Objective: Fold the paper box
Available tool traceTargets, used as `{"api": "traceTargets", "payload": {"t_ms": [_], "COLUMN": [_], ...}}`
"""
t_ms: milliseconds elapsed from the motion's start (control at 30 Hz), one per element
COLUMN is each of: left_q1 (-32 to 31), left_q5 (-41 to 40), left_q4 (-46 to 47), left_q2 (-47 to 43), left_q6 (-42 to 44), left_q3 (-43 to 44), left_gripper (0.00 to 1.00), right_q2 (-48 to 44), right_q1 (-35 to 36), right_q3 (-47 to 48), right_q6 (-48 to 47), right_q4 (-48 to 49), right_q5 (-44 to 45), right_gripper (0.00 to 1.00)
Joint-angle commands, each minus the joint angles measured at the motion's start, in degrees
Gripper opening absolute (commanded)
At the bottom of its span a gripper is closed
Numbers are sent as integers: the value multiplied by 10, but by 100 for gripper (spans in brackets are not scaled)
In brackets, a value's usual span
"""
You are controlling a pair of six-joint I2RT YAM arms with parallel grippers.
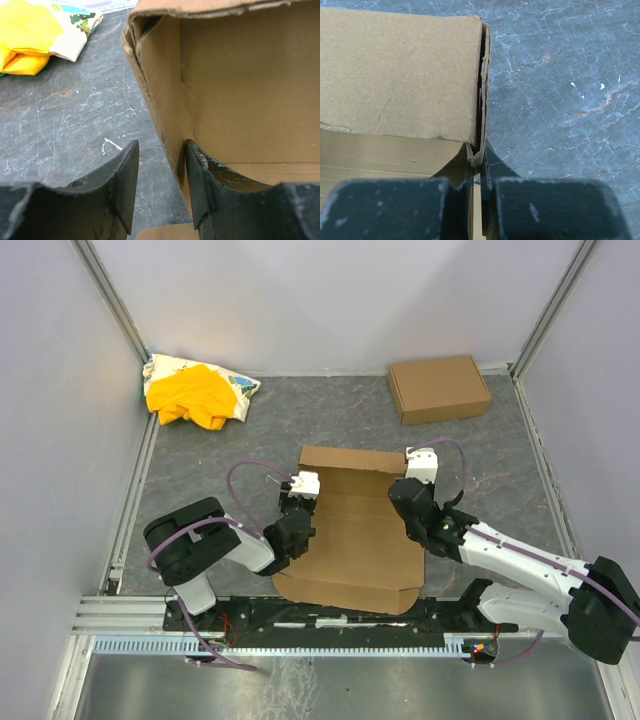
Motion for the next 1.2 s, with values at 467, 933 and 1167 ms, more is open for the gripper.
{"api": "traceTargets", "payload": {"t_ms": [467,933,1167], "left_q1": [-4,-24,-30], "left_q5": [-22,-88,-79], "left_q4": [-32,-42,-179], "left_q2": [36,18,-89], "left_q6": [-63,-37,-109], "left_q3": [30,25,6], "left_gripper": [31,51,64], "right_q2": [2,12,22], "right_q1": [3,3,3], "right_q3": [23,29,45], "right_q6": [14,29,38], "right_q4": [15,14,4], "right_q5": [0,-9,-7], "right_gripper": [2,2,2]}}
